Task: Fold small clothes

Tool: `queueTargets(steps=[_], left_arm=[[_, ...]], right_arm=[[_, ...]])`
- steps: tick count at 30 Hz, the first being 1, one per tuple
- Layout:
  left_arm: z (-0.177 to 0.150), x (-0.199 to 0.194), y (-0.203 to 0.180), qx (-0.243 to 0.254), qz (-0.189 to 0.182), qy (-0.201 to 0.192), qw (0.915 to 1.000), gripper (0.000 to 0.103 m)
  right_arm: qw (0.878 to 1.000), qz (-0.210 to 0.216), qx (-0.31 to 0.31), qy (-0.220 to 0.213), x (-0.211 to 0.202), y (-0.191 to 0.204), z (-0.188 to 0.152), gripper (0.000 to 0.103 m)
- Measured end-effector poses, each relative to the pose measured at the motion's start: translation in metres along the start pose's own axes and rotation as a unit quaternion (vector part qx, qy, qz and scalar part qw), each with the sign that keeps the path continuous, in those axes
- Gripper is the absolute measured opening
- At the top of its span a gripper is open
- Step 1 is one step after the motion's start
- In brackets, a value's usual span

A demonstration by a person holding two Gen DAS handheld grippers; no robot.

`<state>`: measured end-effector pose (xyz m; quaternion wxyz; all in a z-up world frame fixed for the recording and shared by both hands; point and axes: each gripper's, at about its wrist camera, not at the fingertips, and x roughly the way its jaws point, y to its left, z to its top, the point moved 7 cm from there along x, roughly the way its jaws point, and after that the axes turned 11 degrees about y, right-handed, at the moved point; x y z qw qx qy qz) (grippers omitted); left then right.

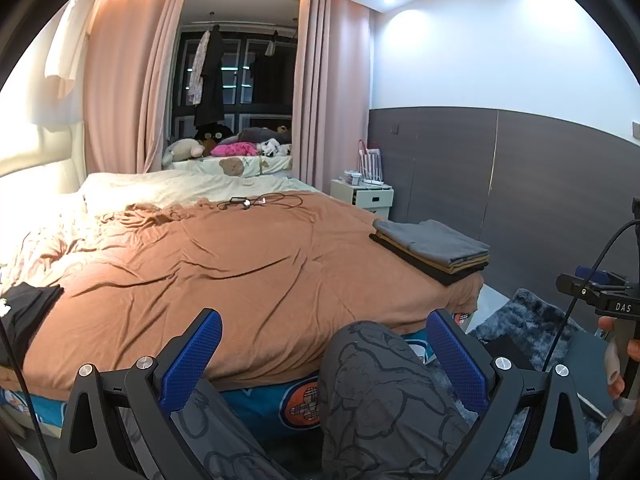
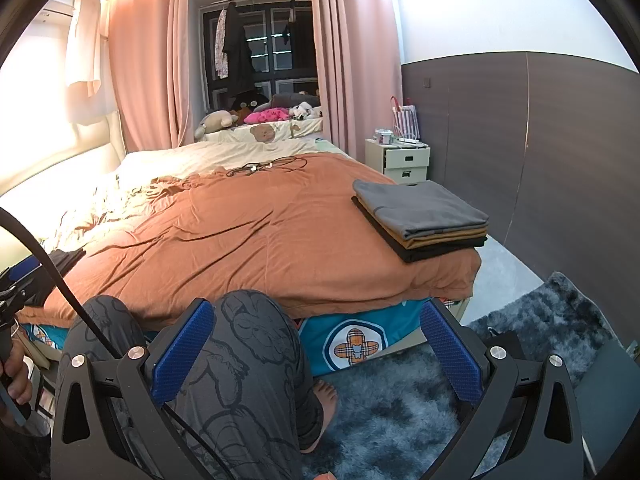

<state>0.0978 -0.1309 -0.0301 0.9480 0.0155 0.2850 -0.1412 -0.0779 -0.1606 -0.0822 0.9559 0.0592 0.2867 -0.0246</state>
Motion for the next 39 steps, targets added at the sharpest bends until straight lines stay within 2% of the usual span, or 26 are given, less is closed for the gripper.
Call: queueTargets(steps=[39], left_arm=[[0.004, -0.011, -0.012, 0.003, -0.003, -0.012, 0.9999, 0.103]], right_arm=[[1.000, 0.000, -0.002, -0.009, -0.005, -0.009, -0.002, 0.103]])
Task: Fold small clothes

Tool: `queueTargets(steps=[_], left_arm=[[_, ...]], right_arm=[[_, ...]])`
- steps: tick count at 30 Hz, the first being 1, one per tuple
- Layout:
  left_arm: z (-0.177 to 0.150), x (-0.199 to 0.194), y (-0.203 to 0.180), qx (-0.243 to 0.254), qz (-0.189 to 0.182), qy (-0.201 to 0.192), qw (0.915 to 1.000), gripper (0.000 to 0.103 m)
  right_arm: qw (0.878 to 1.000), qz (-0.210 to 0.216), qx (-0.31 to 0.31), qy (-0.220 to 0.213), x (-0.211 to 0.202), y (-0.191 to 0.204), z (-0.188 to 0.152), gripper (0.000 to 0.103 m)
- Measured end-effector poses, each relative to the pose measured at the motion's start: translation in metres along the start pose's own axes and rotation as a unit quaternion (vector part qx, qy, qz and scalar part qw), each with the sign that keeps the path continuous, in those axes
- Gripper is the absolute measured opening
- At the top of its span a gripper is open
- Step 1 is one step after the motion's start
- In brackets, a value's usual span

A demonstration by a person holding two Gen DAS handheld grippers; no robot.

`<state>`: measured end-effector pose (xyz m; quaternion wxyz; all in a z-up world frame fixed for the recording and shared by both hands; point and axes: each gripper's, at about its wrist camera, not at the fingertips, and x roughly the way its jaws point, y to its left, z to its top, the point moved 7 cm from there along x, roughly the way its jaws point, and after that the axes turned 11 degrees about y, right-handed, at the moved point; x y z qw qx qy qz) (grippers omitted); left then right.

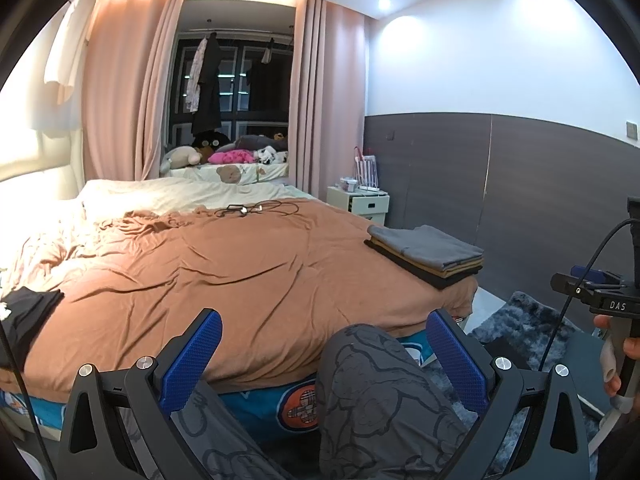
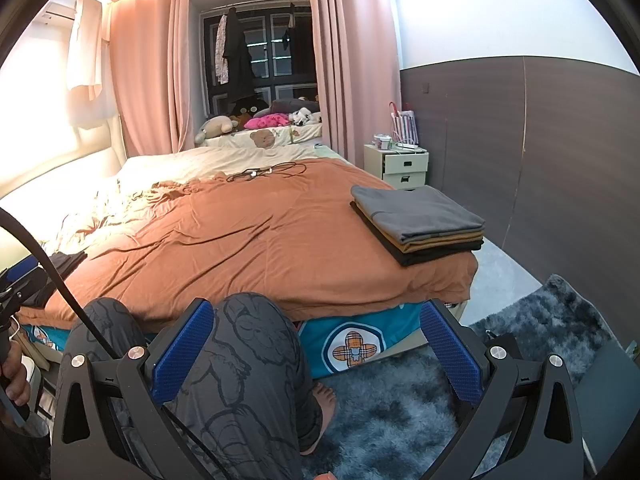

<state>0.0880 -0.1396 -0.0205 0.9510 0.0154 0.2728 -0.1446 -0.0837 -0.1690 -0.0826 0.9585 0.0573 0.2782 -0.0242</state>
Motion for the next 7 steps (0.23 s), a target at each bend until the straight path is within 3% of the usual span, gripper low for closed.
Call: queueTargets(steps=[7], left_arm=[[-0.0002, -0.0026, -0.0042, 0.004, 0.001, -0.006, 1.0000, 0.103]], right_arm=[[1.000, 0.002, 0.002, -0.002, -0.0014, -0.0013, -0.0008, 0.103]])
